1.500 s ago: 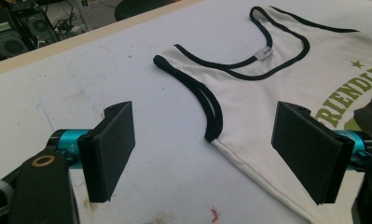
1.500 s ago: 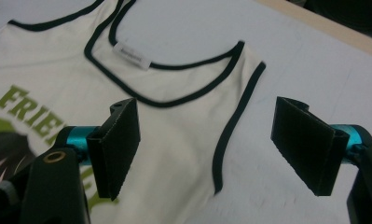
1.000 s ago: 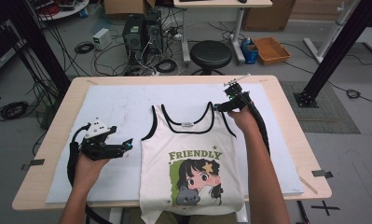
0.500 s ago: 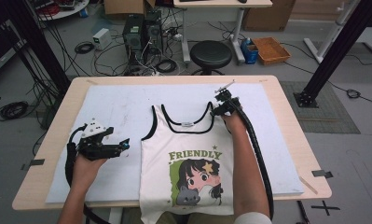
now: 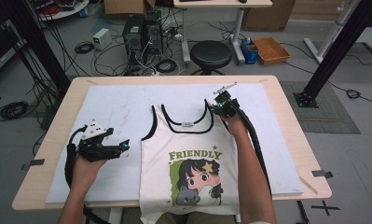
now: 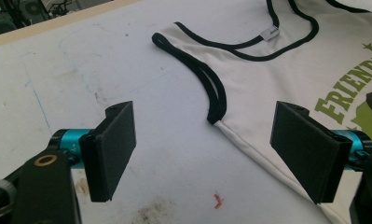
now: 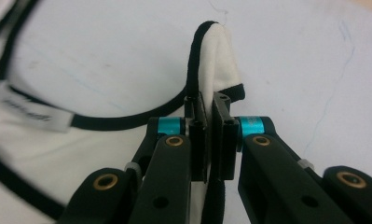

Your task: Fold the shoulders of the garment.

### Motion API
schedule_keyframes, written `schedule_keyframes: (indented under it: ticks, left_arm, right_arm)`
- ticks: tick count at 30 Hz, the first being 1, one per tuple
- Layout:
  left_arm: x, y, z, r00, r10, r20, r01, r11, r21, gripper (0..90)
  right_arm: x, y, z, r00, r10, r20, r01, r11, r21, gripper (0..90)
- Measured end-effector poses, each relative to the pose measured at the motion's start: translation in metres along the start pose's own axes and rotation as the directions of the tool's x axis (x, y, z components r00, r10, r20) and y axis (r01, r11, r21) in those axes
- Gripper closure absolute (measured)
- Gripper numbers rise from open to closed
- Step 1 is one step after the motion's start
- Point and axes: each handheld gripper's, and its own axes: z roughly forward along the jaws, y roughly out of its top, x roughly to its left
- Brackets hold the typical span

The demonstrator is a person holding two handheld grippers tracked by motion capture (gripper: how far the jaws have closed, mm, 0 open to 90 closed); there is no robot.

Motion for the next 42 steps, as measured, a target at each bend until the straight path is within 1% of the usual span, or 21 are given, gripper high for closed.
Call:
schedule_keyframes:
  ticks: [4,7,10,12,15,19,20,22,23,26,28,30,31,33,34,35,36,37,39,41,42]
  left_arm:
    - [-0.003,0.002,0.000,0.9999,0.009,0.006,-0.009,1.0000,0.000,22.3]
    - [-0.004,0.003,0.000,0.9998,0.020,0.010,-0.020,0.9998,-0.001,22.3]
    - [-0.006,0.004,-0.001,0.9996,0.024,0.016,-0.024,0.9997,-0.004,22.3]
    - [-0.008,0.004,0.000,0.9995,0.025,0.020,-0.025,0.9997,-0.005,22.3]
    - [-0.010,0.005,0.001,0.9993,0.027,0.026,-0.027,0.9996,-0.004,22.3]
    - [-0.011,0.005,0.002,0.9992,0.029,0.029,-0.029,0.9996,0.001,22.3]
    - [-0.011,0.005,0.003,0.9992,0.027,0.028,-0.027,0.9996,0.000,22.3]
    - [-0.011,0.005,0.003,0.9993,0.025,0.028,-0.025,0.9997,-0.003,22.3]
    - [-0.011,0.005,0.003,0.9993,0.026,0.028,-0.026,0.9997,-0.001,22.3]
    - [-0.011,0.004,0.005,0.9992,0.023,0.033,-0.023,0.9997,0.005,22.3]
    - [-0.011,0.004,0.006,0.9990,0.025,0.036,-0.025,0.9996,0.008,22.3]
    - [-0.012,0.003,0.007,0.9989,0.027,0.038,-0.027,0.9996,0.011,22.3]
    - [-0.012,0.003,0.008,0.9989,0.027,0.039,-0.028,0.9995,0.012,22.3]
    - [-0.012,0.003,0.008,0.9988,0.026,0.041,-0.027,0.9996,0.013,22.3]
    - [-0.013,0.003,0.009,0.9988,0.027,0.041,-0.028,0.9995,0.014,22.3]
    - [-0.013,0.003,0.009,0.9987,0.026,0.043,-0.027,0.9995,0.015,22.3]
    - [-0.013,0.003,0.009,0.9987,0.028,0.042,-0.029,0.9994,0.016,22.3]
    - [-0.014,0.003,0.010,0.9988,0.027,0.042,-0.028,0.9995,0.016,22.3]
    - [-0.014,0.003,0.011,0.9987,0.030,0.042,-0.031,0.9993,0.021,22.3]
    - [-0.013,0.003,0.012,0.9983,0.039,0.044,-0.040,0.9986,0.034,22.3]
    - [-0.013,0.003,0.012,0.9983,0.039,0.044,-0.040,0.9986,0.034,22.3]
  right_arm:
    - [0.007,-0.010,-0.023,0.9988,-0.045,-0.019,0.043,0.995,-0.091,86.8]
    - [0.014,-0.021,-0.041,0.9968,-0.074,-0.029,0.069,0.986,-0.150,86.8]
    - [0.021,-0.036,-0.056,0.9943,-0.094,-0.051,0.081,0.973,-0.216,86.8]
    - [0.026,-0.047,-0.064,0.9920,-0.109,-0.063,0.092,0.969,-0.231,86.8]
    - [0.032,-0.061,-0.072,0.9880,-0.143,-0.059,0.127,0.967,-0.222,86.7]
    - [0.035,-0.075,-0.077,0.9798,-0.188,-0.068,0.175,0.972,-0.159,85.5]
    - [0.037,-0.077,-0.078,0.9773,-0.198,-0.074,0.187,0.973,-0.138,81.1]
    - [0.039,-0.080,-0.081,0.9784,-0.190,-0.081,0.181,0.978,-0.103,60.7]
    - [0.038,-0.080,-0.084,0.9791,-0.185,-0.085,0.176,0.979,-0.102,53.9]
    - [0.039,-0.073,-0.096,0.9840,-0.163,-0.072,0.151,0.978,-0.147,41.2]
    - [0.043,-0.067,-0.100,0.9839,-0.152,-0.094,0.134,0.976,-0.171,39.6]
    - [0.052,-0.062,-0.096,0.9741,-0.196,-0.113,0.180,0.973,-0.142,41.6]
    - [0.055,-0.061,-0.091,0.9712,-0.217,-0.099,0.205,0.972,-0.114,42.9]
    - [0.054,-0.061,-0.077,0.9738,-0.216,-0.071,0.215,0.976,-0.030,44.8]
    - [0.049,-0.061,-0.069,0.9795,-0.186,-0.078,0.187,0.982,0.011,48.8]
    - [0.043,-0.062,-0.063,0.9825,-0.168,-0.081,0.172,0.984,0.050,53.6]
    - [0.039,-0.062,-0.058,0.9846,-0.147,-0.095,0.155,0.984,0.084,65.1]
    - [0.035,-0.063,-0.055,0.9807,-0.147,-0.128,0.161,0.981,0.104,74.8]
    - [0.035,-0.062,-0.055,0.9745,-0.171,-0.145,0.188,0.975,0.116,89.1]
    - [0.039,-0.062,-0.063,0.9634,-0.210,-0.167,0.223,0.972,0.067,89.7]
    - [0.039,-0.062,-0.063,0.9634,-0.210,-0.167,0.223,0.972,0.067,89.7]
